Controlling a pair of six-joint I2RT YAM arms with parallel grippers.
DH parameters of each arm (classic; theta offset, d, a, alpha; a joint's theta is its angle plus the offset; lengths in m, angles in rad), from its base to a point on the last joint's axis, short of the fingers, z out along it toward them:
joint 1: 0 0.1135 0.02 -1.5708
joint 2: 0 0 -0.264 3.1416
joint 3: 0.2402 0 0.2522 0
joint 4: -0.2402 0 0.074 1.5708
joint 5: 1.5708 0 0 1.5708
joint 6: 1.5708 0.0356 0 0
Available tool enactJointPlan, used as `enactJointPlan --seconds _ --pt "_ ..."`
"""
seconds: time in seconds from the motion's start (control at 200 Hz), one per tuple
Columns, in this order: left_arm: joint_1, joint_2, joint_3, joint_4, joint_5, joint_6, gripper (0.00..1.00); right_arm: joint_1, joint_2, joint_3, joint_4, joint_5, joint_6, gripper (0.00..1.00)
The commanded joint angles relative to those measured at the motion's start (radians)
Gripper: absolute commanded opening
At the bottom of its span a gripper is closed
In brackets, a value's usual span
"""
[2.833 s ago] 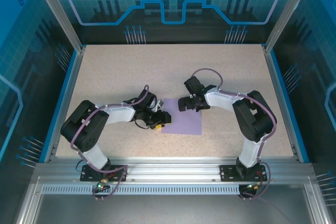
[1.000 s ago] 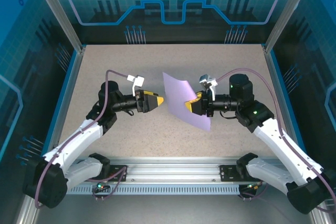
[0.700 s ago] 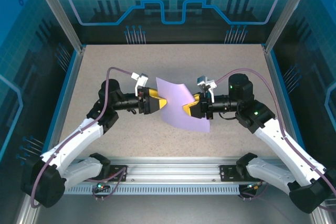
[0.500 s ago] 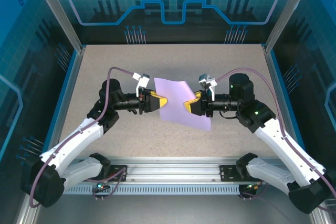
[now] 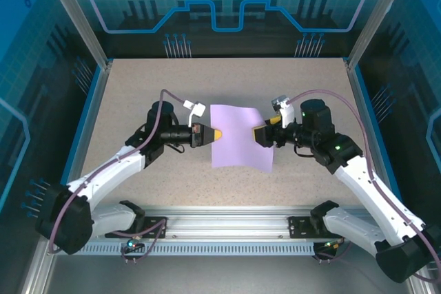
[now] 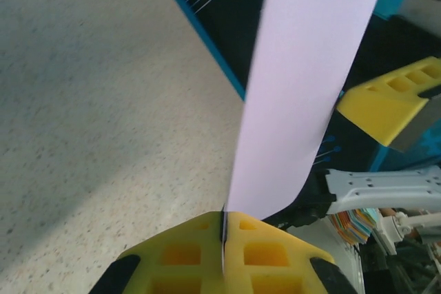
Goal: Fold a paper plane with a square sheet of paper (fold left side to right side)
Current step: Place a square sheet of paper at the center of the table.
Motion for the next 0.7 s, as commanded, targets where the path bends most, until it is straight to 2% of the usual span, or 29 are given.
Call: enactJointPlan --seconds 0.0,0.11,0.195,0.32,0.46,0.555,0.695 --pt "-0.006 0.049 -0.001 -0.08 -0.065 0.032 0.0 -0.013 0.022 -0.032 -0.074 0.106 0.015 0.74" --pt "-0.006 0.136 0.005 -0.126 -0.102 0.031 0.0 -0.014 0.048 -0.084 -0.06 0.139 0.065 0.84" --pt "-0.006 0.219 0.018 -0.166 -0.123 0.028 0.0 -0.015 0.079 -0.109 -0.051 0.145 0.099 0.87" --pt "-0.006 0.321 0.029 -0.207 -0.161 0.037 0.01 -0.014 0.126 -0.153 -0.016 0.133 0.15 0.87" --pt "-0.003 0.403 0.044 -0.255 -0.24 0.045 0.01 -0.011 0.157 -0.23 0.1 0.111 0.237 0.86" --pt "-0.001 0.432 0.06 -0.284 -0.26 0.055 0.0 -0.007 0.184 -0.276 0.179 0.101 0.289 0.77" --pt "-0.001 0.435 0.077 -0.316 -0.276 0.069 0.0 0.018 0.261 -0.295 0.269 0.085 0.335 0.56"
